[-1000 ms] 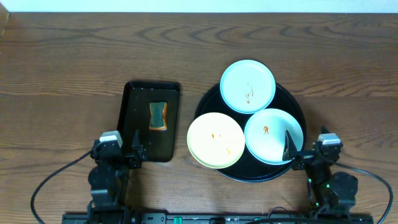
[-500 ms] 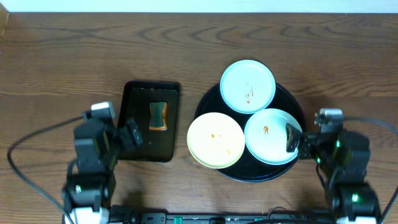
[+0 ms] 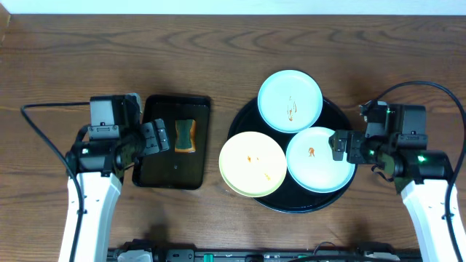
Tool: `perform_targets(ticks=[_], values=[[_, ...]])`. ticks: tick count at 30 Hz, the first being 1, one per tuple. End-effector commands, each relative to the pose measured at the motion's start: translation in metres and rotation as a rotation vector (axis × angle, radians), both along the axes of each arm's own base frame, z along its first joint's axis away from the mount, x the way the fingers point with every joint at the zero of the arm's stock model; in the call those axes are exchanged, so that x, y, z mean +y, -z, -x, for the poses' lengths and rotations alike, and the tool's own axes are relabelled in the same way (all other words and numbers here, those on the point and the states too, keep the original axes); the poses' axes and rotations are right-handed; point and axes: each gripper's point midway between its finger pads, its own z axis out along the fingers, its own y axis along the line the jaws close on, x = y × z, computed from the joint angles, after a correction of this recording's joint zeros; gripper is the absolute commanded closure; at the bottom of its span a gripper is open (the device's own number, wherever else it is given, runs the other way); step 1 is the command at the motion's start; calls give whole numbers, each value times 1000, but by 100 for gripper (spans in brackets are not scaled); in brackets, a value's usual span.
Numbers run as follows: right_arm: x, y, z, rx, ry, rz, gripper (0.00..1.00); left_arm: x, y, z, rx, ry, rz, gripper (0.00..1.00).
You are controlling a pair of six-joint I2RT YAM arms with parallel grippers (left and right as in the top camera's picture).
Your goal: Clean dirty plates on tray and stack at the side
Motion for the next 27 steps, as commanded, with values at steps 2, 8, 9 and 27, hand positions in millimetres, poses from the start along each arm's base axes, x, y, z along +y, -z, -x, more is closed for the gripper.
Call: perform_targets(ticks=[2, 8, 9, 27], values=[[4, -12, -6, -32, -5, -30, 1, -3, -15, -12, -66, 6, 24, 10], [4, -12, -6, -35, -5, -30, 1, -4, -35, -48, -223, 20, 24, 10], [4, -12, -6, -36, -5, -30, 1, -6, -35, -52, -232, 30, 21, 10], [4, -12, -6, -35, -5, -30, 1, -55, 110, -60, 169, 219, -85, 39]])
